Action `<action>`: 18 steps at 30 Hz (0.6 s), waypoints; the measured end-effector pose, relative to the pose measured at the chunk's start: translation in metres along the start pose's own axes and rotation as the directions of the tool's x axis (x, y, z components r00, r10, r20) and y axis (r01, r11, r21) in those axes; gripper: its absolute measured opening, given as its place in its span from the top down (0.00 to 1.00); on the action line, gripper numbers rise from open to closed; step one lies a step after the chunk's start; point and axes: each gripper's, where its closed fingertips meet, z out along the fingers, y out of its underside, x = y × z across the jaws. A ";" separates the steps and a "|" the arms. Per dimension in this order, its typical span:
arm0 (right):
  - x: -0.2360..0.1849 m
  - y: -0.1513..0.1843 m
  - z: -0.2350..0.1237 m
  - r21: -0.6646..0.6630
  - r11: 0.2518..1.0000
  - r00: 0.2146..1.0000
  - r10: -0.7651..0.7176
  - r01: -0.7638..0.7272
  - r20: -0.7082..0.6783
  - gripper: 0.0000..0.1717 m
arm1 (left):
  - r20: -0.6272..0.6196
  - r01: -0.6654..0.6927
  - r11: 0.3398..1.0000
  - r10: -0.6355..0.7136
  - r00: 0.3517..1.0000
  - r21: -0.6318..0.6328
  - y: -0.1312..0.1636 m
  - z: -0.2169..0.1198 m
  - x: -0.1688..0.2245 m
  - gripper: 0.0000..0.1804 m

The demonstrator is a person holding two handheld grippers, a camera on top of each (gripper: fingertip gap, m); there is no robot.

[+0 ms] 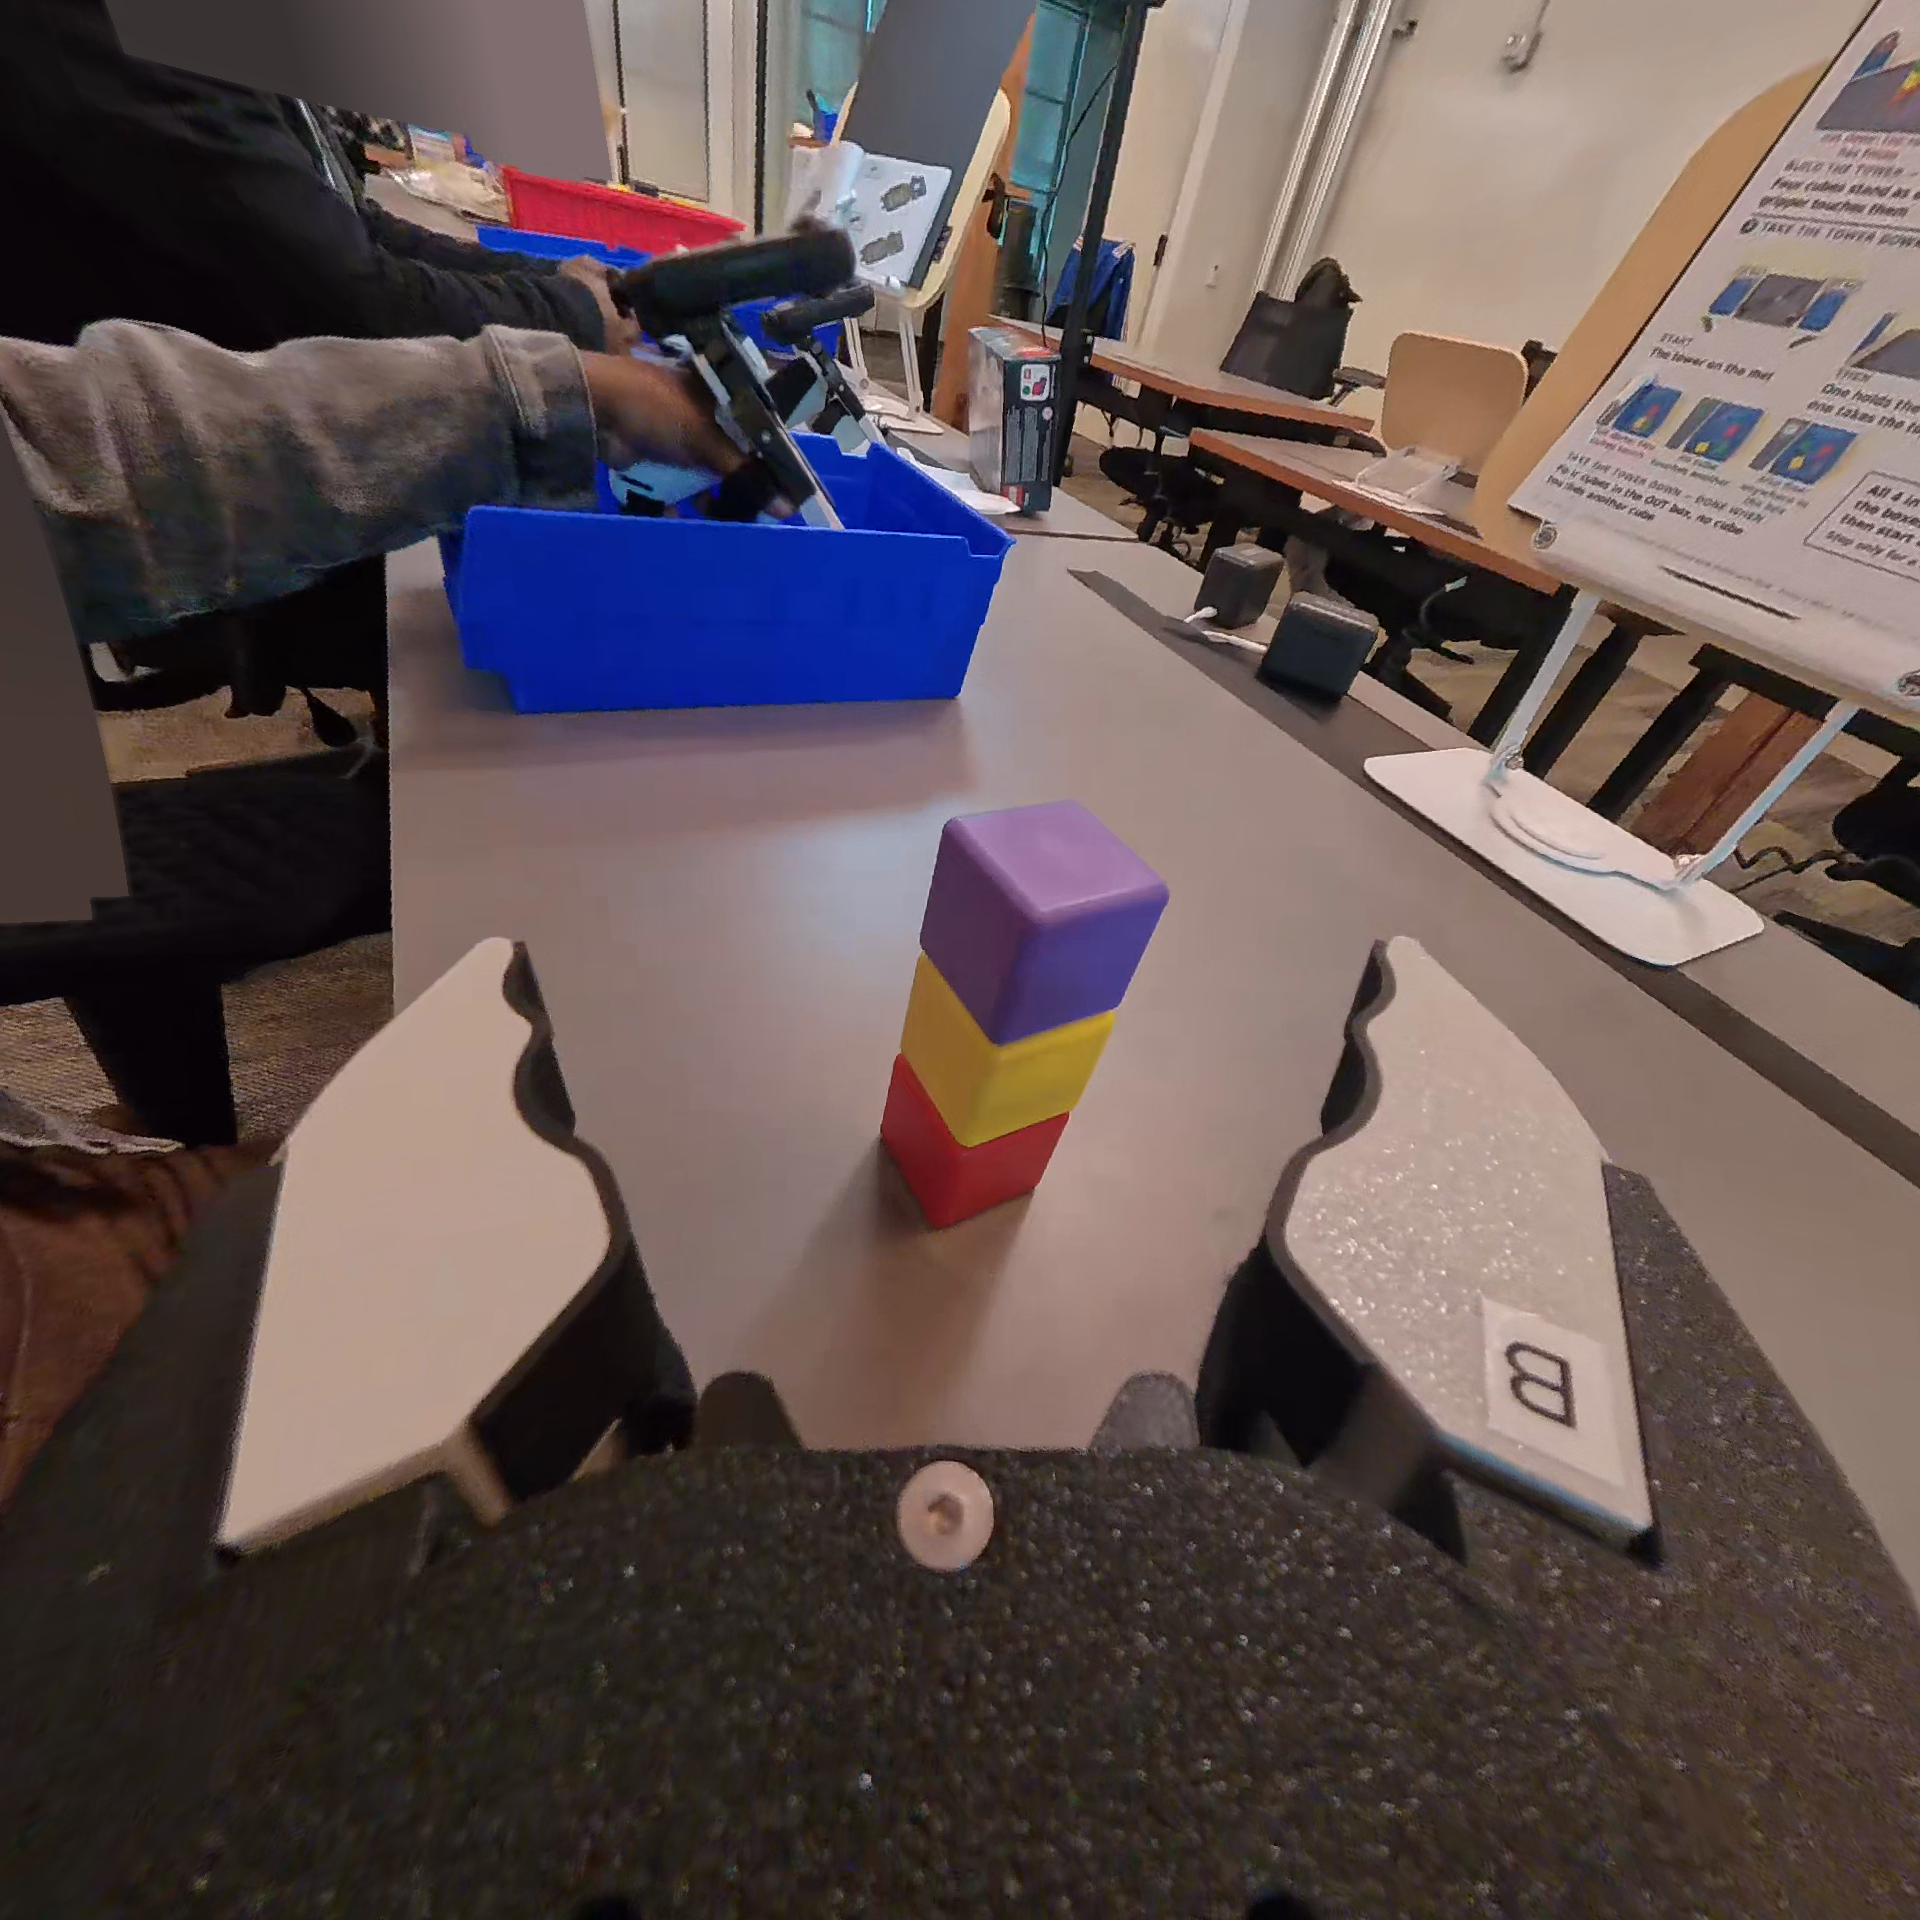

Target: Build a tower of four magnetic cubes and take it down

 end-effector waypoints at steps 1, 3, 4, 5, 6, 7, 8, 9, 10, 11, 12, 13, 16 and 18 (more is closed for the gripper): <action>0.000 -0.001 -0.001 0.002 1.000 1.000 -0.008 0.008 -0.004 0.18 | -0.005 0.019 1.000 -0.019 1.000 -0.021 0.003 0.007 -0.003 0.38; 0.001 -0.005 -0.003 0.015 1.000 1.000 -0.013 0.013 -0.010 0.18 | -0.002 0.038 0.998 -0.038 0.999 -0.050 0.008 0.020 -0.007 0.41; 0.001 -0.007 -0.003 0.025 1.000 1.000 -0.011 0.011 -0.011 0.18 | -0.004 0.038 0.997 -0.038 0.999 -0.066 0.011 0.025 -0.007 0.43; 0.000 -0.008 -0.004 0.033 0.999 1.000 -0.007 0.007 -0.009 0.18 | -0.007 0.033 0.996 -0.034 0.999 -0.079 0.014 0.029 -0.007 0.49; 0.000 -0.009 -0.004 0.037 0.999 1.000 -0.003 0.003 -0.006 0.18 | -0.017 0.023 0.996 -0.024 1.000 -0.088 0.015 0.032 -0.007 0.56; -0.001 -0.008 -0.003 0.035 0.999 1.000 -0.002 0.002 -0.004 0.19 | -0.029 0.014 0.996 -0.016 0.999 -0.089 0.016 0.034 -0.006 0.62; -0.002 -0.006 -0.003 0.030 1.000 1.000 -0.002 0.003 -0.003 0.19 | -0.048 0.018 0.997 -0.022 0.999 -0.073 0.014 0.033 -0.004 0.69; -0.002 -0.004 -0.002 0.024 1.000 1.000 -0.003 0.004 -0.002 0.19 | -0.061 0.027 0.998 -0.030 0.998 -0.058 0.013 0.031 -0.002 0.69; -0.003 -0.003 -0.001 0.020 1.000 1.000 -0.005 0.005 0.001 0.18 | -0.071 0.025 0.999 -0.027 0.997 -0.027 0.009 0.027 0.001 0.69; -0.005 -0.003 0.000 0.023 1.000 1.000 -0.008 0.008 0.007 0.18 | -0.083 0.025 1.000 -0.024 0.996 0.017 0.003 0.020 0.004 0.69; -0.007 -0.004 0.000 0.033 0.999 1.000 -0.012 0.012 0.012 0.18 | -0.100 0.032 0.997 -0.025 0.995 0.070 -0.005 0.010 0.009 0.70; -0.009 -0.007 0.001 0.051 0.999 1.000 -0.017 0.016 0.017 0.18 | -0.125 0.046 0.990 -0.029 0.992 0.133 -0.015 -0.002 0.015 0.70; -0.015 -0.028 0.003 0.169 0.984 0.999 -0.052 0.051 0.005 0.19 | -0.304 0.148 0.921 -0.033 0.952 0.362 -0.051 -0.055 0.052 0.70; -0.017 -0.047 0.003 0.267 0.959 0.995 -0.090 0.097 -0.035 0.21 | -0.495 0.270 0.835 0.004 0.869 0.480 -0.072 -0.100 0.091 0.70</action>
